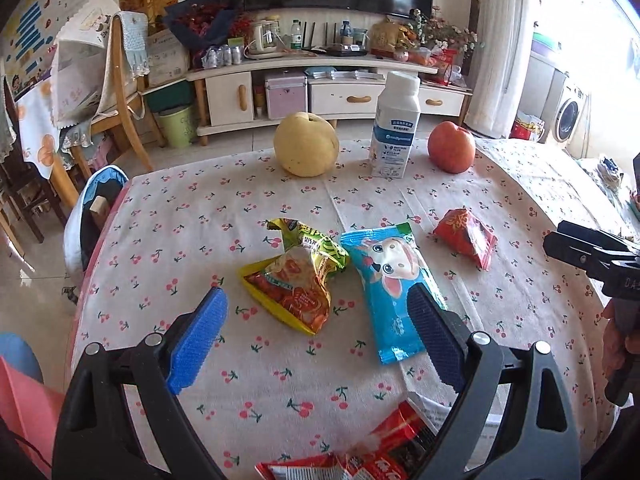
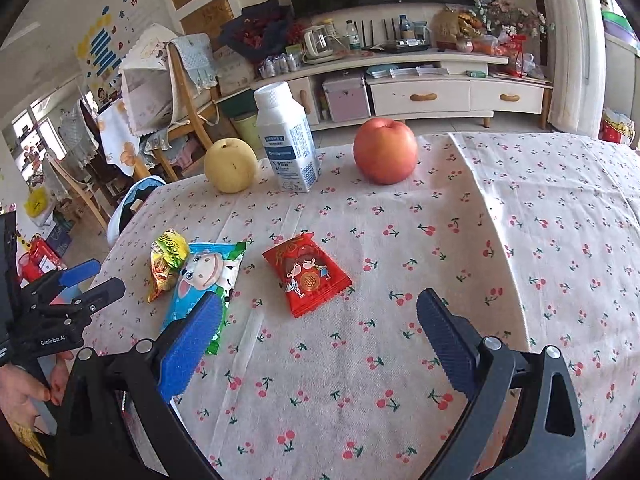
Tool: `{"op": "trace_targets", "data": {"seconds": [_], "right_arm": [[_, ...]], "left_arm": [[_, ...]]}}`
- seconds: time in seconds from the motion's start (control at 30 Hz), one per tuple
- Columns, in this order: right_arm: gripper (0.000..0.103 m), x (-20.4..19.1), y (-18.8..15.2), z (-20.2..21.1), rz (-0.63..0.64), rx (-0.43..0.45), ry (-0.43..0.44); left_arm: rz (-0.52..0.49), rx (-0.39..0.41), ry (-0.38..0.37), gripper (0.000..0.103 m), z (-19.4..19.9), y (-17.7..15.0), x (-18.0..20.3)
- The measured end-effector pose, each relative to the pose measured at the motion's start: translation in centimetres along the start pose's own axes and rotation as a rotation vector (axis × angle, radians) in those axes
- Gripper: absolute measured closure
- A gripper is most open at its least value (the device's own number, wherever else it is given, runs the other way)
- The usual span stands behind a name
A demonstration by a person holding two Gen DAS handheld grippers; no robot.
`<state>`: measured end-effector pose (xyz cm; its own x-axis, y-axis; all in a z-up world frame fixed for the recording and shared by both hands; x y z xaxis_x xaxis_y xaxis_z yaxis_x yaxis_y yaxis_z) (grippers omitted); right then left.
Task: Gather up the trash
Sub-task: 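Grasp the yellow chip bag with the left tool while the right tool grasps the red snack packet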
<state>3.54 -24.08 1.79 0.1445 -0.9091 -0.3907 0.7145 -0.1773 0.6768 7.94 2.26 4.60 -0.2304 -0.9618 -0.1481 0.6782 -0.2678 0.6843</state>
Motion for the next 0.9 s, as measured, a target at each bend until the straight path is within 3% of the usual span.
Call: {"op": "trace_targets", "data": {"seconds": [0.33, 0.53, 0.63, 0.9], "right_arm": [[0.007, 1.6, 1.1, -4.7, 0.029, -0.058, 0.005], [0.008, 1.7, 1.2, -6.1, 0.027, -0.082, 0.027], [0.017, 1.8, 1.1, -6.8, 0.019, -0.101, 0.032], [0.021, 1.8, 1.1, -7.5, 0.043, -0.112, 0.008]], "left_arm": [[-0.010, -0.044, -0.040, 0.017, -4.8, 1.2, -0.3], [-0.001, -0.060, -0.054, 0.029, -6.4, 1.7, -0.6], [-0.004, -0.074, -0.054, 0.036, -6.9, 1.8, -0.6], [-0.009, -0.078, -0.071, 0.052, -7.2, 1.8, -0.3]]}}
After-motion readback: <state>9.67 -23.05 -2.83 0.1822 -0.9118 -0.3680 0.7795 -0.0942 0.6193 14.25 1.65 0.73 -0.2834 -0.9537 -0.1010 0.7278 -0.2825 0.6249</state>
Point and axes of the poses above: each gripper's, at about its wrist camera, not at the fingertips, and z roughly against the way its jaws point, x to its right, y to its top, the point moved 2 cm from there along -z, roughly the way its jaws point, and after that the axes turned 12 degrees about y, right-handed, at the moved point
